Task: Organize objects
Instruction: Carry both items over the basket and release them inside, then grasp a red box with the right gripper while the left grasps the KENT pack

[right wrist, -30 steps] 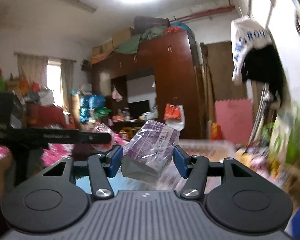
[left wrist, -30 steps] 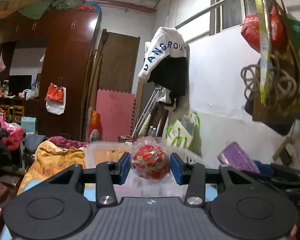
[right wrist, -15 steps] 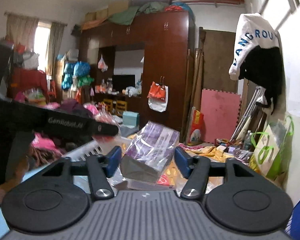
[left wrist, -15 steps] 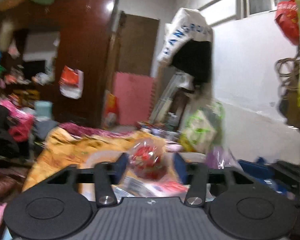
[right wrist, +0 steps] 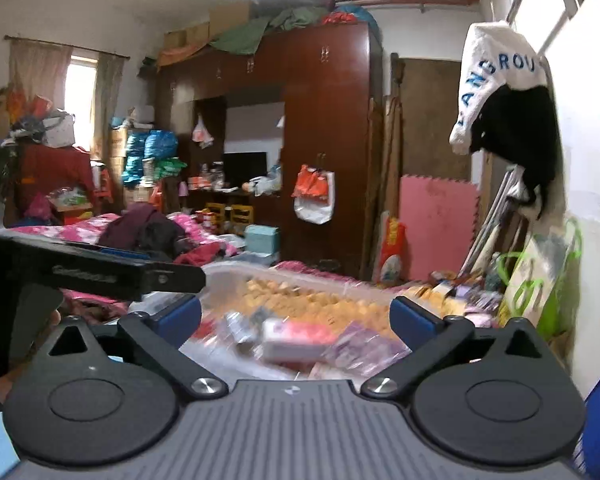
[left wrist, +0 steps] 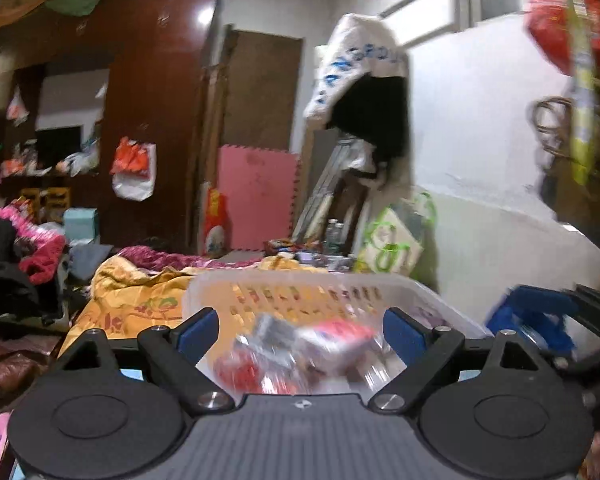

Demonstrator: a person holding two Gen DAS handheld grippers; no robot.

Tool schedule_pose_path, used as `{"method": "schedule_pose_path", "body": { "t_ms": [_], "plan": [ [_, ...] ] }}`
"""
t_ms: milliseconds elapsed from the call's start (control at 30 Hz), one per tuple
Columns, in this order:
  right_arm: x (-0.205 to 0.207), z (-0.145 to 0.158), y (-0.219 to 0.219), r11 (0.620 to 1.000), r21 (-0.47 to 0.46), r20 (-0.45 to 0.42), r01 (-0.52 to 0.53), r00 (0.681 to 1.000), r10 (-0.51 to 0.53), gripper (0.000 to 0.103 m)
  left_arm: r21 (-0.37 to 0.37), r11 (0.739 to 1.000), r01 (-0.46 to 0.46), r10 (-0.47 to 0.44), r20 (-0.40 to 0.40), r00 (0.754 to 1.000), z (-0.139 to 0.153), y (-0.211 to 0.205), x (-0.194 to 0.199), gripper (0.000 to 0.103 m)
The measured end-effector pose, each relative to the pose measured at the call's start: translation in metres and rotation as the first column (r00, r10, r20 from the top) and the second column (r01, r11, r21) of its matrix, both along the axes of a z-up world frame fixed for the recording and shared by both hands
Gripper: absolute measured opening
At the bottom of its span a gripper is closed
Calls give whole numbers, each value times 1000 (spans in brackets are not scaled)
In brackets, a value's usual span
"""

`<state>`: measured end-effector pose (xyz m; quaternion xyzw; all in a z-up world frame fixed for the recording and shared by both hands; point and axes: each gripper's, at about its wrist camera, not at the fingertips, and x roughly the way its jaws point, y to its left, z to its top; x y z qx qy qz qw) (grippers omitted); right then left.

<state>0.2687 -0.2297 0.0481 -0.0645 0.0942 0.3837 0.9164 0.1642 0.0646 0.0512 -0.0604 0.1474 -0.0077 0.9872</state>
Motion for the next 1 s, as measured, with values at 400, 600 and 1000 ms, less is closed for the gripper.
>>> {"method": "schedule_pose_path", "body": {
  "t_ms": [400, 600, 1000],
  "plan": [
    [6, -82, 24, 990, -123, -227, -74, 973, 44, 99, 2, 1000, 20, -20, -189, 982, -78, 14, -42, 92],
    [10, -101, 56, 978, -176, -274, -110, 960, 58, 73, 30, 998, 48, -40, -221, 974, -86, 13, -45, 92],
    [0, -103, -9, 992, -124, -225, 21, 973, -48, 52, 111, 981, 157, -117, -300, 947, -101, -42, -22, 92]
  ]
}}
